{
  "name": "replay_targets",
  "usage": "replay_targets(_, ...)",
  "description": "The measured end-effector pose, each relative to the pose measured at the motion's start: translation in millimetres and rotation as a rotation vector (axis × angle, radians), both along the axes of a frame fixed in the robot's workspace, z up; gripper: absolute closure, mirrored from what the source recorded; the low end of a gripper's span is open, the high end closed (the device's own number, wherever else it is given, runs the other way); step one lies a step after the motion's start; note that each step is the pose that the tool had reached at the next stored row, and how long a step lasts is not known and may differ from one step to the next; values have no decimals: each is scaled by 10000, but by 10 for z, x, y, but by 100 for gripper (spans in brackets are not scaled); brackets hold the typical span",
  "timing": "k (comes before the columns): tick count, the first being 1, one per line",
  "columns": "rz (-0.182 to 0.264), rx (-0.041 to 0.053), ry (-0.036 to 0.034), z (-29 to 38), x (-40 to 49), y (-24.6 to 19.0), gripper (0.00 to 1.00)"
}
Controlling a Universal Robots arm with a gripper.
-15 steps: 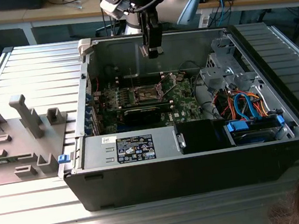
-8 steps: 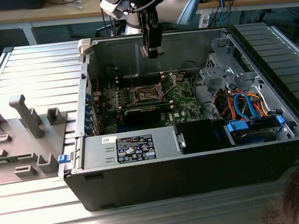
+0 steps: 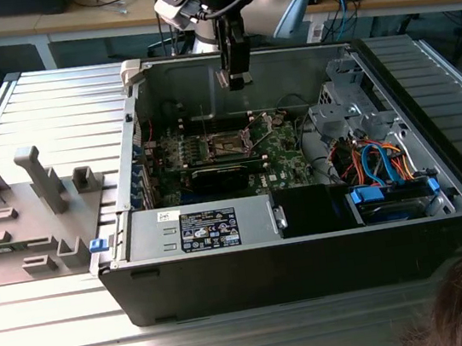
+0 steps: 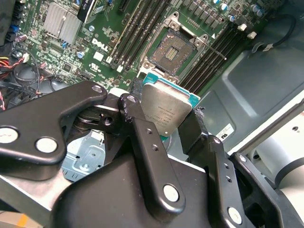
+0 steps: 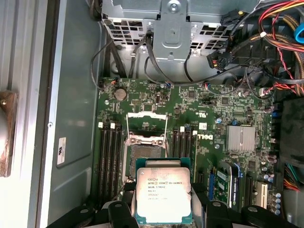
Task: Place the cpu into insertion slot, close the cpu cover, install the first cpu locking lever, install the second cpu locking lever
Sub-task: 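Place the cpu into insertion slot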
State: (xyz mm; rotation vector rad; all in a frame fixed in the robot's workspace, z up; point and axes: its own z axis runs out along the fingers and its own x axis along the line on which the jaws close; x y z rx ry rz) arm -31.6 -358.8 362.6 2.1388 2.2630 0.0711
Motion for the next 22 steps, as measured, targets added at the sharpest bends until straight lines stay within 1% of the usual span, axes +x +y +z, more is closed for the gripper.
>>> replay_targets(22, -135, 1, 0, 0, 0, 0, 46)
